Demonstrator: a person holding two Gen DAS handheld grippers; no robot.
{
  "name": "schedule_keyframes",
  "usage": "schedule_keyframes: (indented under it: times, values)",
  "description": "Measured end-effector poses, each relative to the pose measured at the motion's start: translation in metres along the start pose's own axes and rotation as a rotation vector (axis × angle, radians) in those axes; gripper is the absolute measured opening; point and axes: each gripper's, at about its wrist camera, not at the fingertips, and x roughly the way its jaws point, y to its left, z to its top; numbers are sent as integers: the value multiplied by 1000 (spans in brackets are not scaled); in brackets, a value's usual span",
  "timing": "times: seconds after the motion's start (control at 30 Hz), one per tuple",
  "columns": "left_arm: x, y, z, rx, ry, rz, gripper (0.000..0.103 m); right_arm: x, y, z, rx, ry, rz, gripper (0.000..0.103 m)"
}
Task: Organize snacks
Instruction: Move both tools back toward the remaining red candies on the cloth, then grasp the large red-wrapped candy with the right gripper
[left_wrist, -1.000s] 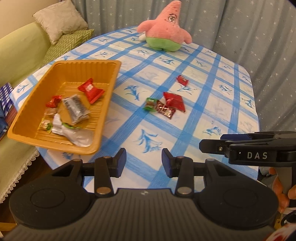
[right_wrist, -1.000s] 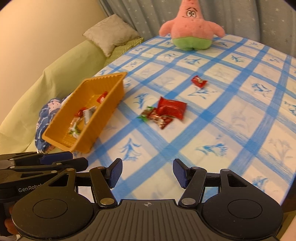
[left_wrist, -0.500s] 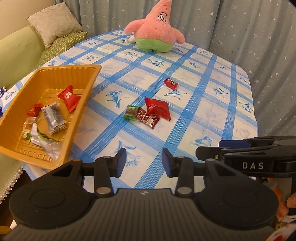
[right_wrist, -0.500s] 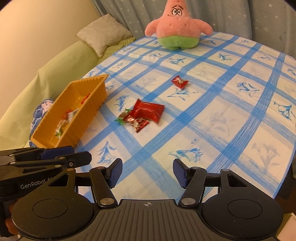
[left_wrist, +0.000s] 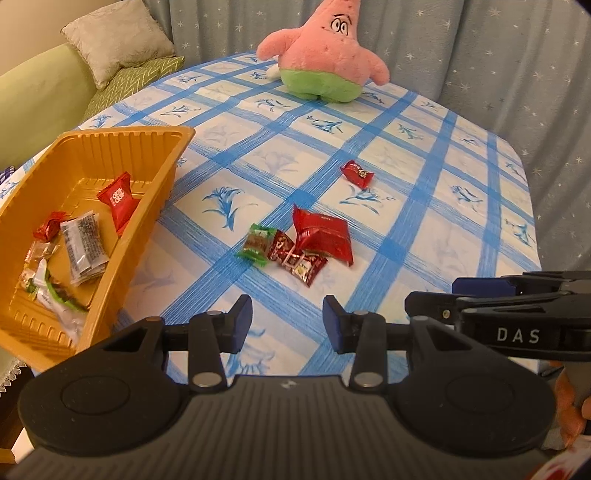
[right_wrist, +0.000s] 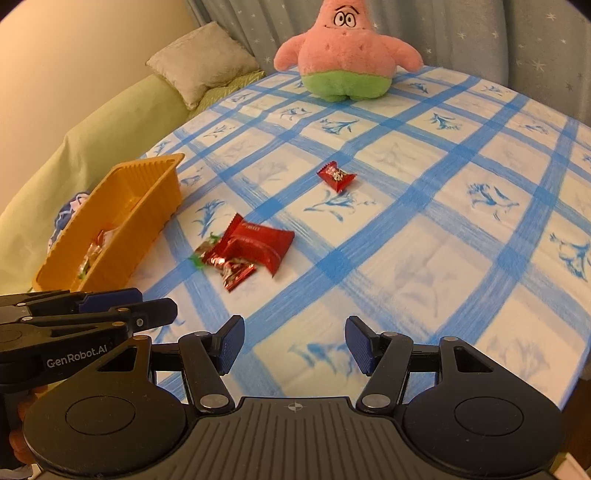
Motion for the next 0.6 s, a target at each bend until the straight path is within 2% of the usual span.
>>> schedule_keyframes:
  times: [0.23,0.6]
  values:
    - [21,3,8,-16,21,39,38,24,-1,18,-61,4,26,61]
    - [44,14,18,-72,42,94,37,63,16,39,-256,-7,23,60]
